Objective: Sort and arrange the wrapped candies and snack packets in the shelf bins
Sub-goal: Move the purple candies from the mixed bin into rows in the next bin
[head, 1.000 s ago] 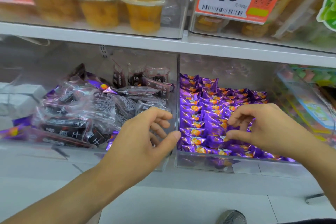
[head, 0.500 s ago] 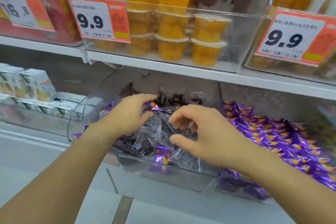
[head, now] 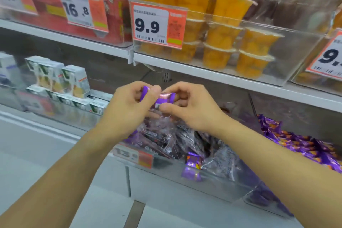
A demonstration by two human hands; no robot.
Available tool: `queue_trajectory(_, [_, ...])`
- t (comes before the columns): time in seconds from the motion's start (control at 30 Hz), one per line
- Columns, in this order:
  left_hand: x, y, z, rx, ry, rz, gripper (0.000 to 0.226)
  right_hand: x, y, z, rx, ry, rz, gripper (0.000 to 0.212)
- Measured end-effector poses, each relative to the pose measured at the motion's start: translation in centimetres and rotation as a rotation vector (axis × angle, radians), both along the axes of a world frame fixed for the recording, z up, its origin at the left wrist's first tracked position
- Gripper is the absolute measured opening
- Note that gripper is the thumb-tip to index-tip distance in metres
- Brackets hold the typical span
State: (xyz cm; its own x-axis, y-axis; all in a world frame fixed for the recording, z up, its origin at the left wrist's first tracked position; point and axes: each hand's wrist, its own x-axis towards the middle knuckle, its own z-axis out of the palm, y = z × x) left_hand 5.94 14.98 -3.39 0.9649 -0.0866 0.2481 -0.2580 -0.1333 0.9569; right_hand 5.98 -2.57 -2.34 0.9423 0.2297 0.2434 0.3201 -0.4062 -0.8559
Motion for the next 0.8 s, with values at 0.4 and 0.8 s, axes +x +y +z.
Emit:
queue_trajectory(0.4, [-1.9,8.9,-2.2,0.069,0.166,0.297,0.027,8.7,2.0,-2.5,-0.289,0.039,-0.003,0.025])
queue_trajectory(0.8, [-1.5,7.5,-2.5,0.058,0.220,0.276,0.029,10.5,5.2,-3.9,-0.668,-0.136,0.165,0.008])
